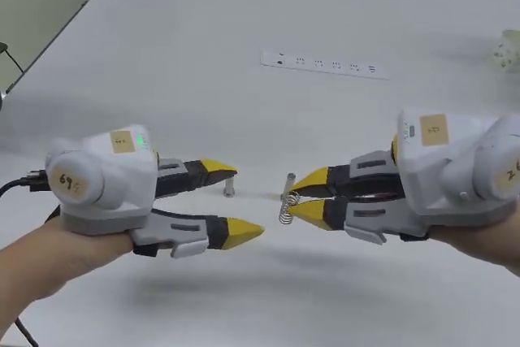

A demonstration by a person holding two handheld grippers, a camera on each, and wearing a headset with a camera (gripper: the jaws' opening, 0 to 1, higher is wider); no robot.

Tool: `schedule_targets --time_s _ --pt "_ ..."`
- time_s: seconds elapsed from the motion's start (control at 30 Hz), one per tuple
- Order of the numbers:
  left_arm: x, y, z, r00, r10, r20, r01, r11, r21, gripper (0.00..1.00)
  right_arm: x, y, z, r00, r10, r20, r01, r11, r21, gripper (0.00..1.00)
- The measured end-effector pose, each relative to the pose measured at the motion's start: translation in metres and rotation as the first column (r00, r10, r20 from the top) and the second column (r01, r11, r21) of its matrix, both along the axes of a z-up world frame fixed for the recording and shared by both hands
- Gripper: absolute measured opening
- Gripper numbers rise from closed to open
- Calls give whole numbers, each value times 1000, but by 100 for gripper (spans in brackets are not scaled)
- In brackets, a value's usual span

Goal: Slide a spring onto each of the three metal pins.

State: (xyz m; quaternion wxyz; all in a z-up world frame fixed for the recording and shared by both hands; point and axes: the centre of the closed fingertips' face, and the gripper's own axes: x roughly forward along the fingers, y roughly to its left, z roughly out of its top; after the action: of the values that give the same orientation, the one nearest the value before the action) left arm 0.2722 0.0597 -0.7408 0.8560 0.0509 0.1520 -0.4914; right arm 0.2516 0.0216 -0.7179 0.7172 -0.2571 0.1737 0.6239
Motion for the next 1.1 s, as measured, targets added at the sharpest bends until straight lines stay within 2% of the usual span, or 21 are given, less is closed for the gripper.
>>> schedule_targets --time_s 0.2,0.43,0.73,1.1 --pt "3 21 -3 998 60 -3 -60 998 5 54 2 -2 0 1000 -6 6 6 1000 -3 7" --pt "1 40 -8 995 103 -18 -102 995 19 60 4 -5 -1 1000 -20 11 20 1000 -5 7" --pt "0 60 -8 988 156 -10 -155 988 24 68 8 -10 -6 999 -52 7 52 999 -3 7" --pt "-6 80 -13 978 209 -25 -209 978 17 76 12 -15 -10 997 -80 7 80 997 -7 7"
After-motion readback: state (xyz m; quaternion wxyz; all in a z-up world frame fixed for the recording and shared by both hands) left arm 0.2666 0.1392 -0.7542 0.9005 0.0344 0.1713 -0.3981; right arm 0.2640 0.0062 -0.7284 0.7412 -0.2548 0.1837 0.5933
